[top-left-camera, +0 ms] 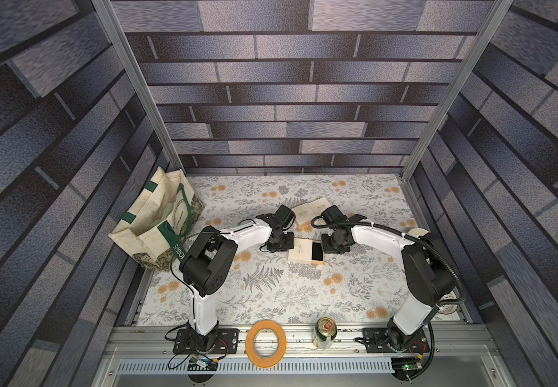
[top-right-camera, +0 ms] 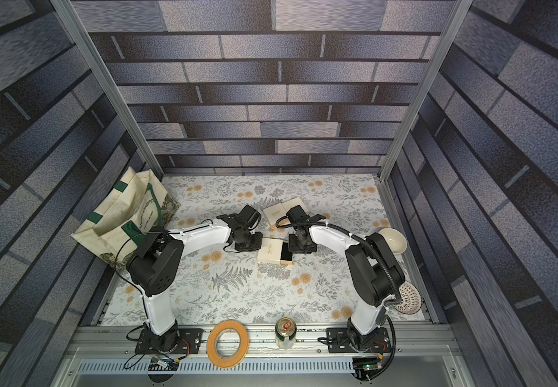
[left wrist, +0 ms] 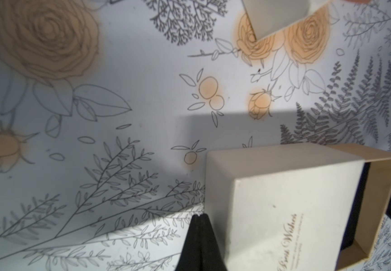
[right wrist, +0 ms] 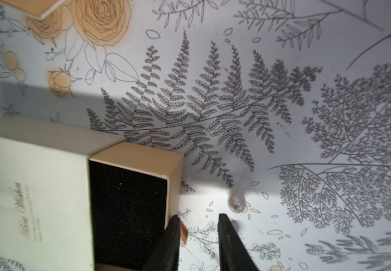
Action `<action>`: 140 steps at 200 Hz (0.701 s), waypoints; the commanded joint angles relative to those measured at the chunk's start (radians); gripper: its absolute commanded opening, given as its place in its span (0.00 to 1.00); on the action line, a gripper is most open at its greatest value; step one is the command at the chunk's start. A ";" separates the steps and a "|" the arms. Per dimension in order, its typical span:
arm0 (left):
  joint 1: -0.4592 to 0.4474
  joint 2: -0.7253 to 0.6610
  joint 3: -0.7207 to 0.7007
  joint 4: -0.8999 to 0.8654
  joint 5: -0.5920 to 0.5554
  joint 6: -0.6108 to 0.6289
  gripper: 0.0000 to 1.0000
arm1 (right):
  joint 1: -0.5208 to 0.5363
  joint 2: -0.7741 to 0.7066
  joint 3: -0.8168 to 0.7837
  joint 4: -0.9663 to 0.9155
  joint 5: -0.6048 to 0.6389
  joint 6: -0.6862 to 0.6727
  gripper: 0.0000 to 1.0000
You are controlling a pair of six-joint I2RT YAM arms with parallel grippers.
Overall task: Take out the earrings from the drawer-style jewelry box
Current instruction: Close the drawer of the jewelry box.
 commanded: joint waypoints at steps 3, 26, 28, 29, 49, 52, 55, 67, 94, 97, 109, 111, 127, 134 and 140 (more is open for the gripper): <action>-0.009 0.017 0.035 -0.031 -0.014 0.023 0.00 | 0.012 0.027 0.031 -0.014 -0.005 -0.010 0.30; -0.012 0.019 0.037 -0.034 -0.014 0.026 0.00 | 0.019 0.034 0.034 -0.012 -0.008 -0.009 0.30; -0.012 0.019 0.037 -0.034 -0.014 0.025 0.00 | 0.019 0.034 0.035 -0.012 -0.008 -0.009 0.30; -0.012 0.019 0.036 -0.034 -0.014 0.025 0.00 | 0.019 0.034 0.035 -0.012 -0.008 -0.009 0.30; -0.014 0.017 0.037 -0.038 -0.017 0.027 0.00 | 0.022 0.037 0.038 -0.008 -0.010 -0.007 0.30; -0.015 0.017 0.036 -0.038 -0.017 0.026 0.00 | 0.023 0.037 0.037 -0.008 -0.011 -0.007 0.30; -0.016 0.017 0.037 -0.038 -0.017 0.027 0.00 | 0.024 0.037 0.039 -0.007 -0.011 -0.008 0.30; -0.017 0.015 0.037 -0.039 -0.017 0.027 0.00 | 0.024 0.039 0.040 -0.004 -0.015 -0.007 0.30; -0.019 0.016 0.039 -0.043 -0.019 0.027 0.00 | 0.026 0.044 0.045 0.002 -0.024 -0.007 0.30; -0.020 0.016 0.039 -0.043 -0.019 0.027 0.00 | 0.027 0.045 0.046 0.003 -0.025 -0.008 0.30; -0.020 0.017 0.039 -0.045 -0.019 0.027 0.00 | 0.027 0.047 0.047 0.005 -0.027 -0.007 0.30; -0.020 0.017 0.039 -0.044 -0.019 0.026 0.00 | 0.029 0.047 0.048 0.005 -0.028 -0.007 0.30; -0.019 0.017 0.041 -0.044 -0.019 0.027 0.00 | 0.030 0.048 0.050 0.008 -0.032 -0.007 0.30; -0.020 0.017 0.041 -0.043 -0.019 0.027 0.00 | 0.032 0.050 0.050 0.009 -0.033 -0.006 0.30; -0.020 0.017 0.041 -0.044 -0.019 0.026 0.00 | 0.033 0.050 0.050 0.011 -0.033 -0.005 0.30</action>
